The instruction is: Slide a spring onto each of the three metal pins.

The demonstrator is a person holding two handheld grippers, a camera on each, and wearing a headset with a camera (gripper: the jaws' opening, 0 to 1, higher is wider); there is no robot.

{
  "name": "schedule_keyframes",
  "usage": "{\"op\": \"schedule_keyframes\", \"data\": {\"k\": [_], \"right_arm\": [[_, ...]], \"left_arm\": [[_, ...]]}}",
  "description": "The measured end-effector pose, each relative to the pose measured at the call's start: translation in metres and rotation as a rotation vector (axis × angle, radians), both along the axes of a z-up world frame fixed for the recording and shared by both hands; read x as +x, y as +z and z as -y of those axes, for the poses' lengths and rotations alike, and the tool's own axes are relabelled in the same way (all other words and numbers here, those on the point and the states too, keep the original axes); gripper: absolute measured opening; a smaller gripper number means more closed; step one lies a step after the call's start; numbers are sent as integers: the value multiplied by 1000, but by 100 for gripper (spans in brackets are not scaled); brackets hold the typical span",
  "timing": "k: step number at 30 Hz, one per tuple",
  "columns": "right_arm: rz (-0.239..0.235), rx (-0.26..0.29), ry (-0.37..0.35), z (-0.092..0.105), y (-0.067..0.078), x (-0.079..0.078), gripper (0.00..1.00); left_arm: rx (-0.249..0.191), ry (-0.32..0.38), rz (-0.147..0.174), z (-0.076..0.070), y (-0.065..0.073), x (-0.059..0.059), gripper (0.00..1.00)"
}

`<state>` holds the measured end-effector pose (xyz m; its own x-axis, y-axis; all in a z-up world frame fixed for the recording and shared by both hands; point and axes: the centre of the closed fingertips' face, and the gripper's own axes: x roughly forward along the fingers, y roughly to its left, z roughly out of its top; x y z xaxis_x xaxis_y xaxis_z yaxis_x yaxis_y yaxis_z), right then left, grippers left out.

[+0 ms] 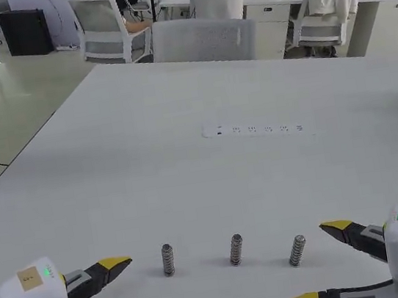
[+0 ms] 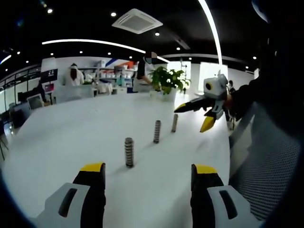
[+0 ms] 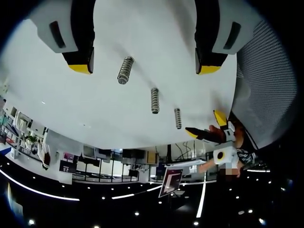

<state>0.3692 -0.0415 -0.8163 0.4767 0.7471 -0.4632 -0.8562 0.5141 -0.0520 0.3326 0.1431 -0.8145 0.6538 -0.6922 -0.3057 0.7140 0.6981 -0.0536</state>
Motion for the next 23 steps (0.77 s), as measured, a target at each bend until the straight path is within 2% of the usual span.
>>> {"op": "schedule_keyframes", "data": {"k": [23], "right_arm": [[-8,-1,-15,3,-1,0,88]], "left_arm": [[5,1,1,0,0,1,69]]}}
